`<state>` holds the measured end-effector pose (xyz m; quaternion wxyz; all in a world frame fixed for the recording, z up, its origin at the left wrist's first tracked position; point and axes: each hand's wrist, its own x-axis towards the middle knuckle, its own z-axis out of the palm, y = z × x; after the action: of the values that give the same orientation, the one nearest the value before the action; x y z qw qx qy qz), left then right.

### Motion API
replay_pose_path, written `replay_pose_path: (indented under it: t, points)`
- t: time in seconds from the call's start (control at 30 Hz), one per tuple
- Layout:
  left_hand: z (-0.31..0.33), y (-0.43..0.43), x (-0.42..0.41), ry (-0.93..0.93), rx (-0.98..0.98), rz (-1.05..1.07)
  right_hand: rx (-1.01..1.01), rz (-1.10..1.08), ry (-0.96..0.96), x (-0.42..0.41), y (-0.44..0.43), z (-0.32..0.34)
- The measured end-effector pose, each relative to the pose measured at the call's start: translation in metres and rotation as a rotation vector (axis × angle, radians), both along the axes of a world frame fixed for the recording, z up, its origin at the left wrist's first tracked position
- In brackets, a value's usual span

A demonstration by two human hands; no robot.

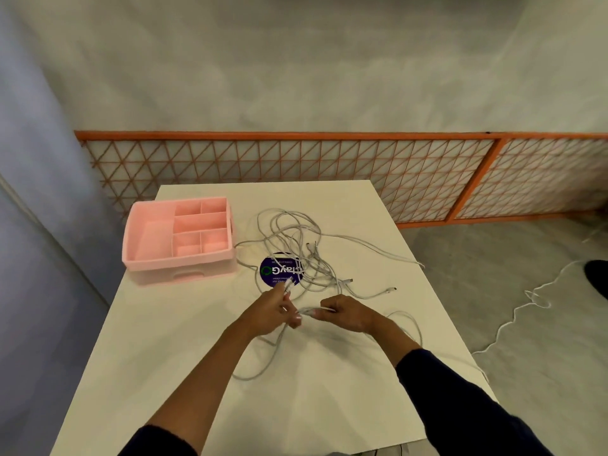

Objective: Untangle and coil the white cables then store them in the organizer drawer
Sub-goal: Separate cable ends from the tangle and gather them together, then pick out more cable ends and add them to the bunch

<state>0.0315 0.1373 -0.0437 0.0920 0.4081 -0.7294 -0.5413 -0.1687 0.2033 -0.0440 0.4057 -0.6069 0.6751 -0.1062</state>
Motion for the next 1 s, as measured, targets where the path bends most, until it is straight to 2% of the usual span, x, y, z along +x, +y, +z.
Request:
replay_pose_path:
  t: [0.07,0.3,0.4,0.5,0.63,0.7,0.83,1.0]
  points:
    - [0.003,-0.004,0.001,-0.003,-0.009,-0.014,0.002,0.016,0.081,-0.018,0.007,-0.003]
    - [0.005,-0.015,0.019,0.013,-0.007,0.04,-0.054,-0.35,0.22,-0.092,0.044,-0.015]
    - [0.003,-0.016,0.021,0.007,0.006,0.046,-0.154,-0.487,0.265,-0.108,0.048,-0.016]
    - [0.005,-0.014,0.02,0.007,0.018,0.042,-0.281,-0.736,0.3,-0.109,0.049,-0.012]
    - [0.005,-0.014,0.023,0.002,0.026,0.034,-0.424,-1.214,0.52,-0.112,0.053,0.001]
    - [0.005,-0.015,0.022,0.004,0.034,0.03,-0.424,-1.406,0.426,-0.118,0.056,0.01]
    - [0.004,-0.011,0.015,0.006,0.05,-0.015,-0.539,-1.591,-0.062,-0.126,0.052,0.024]
    - [0.005,-0.009,0.011,0.011,0.055,-0.049,-0.765,-1.55,-0.129,-0.133,0.038,0.039]
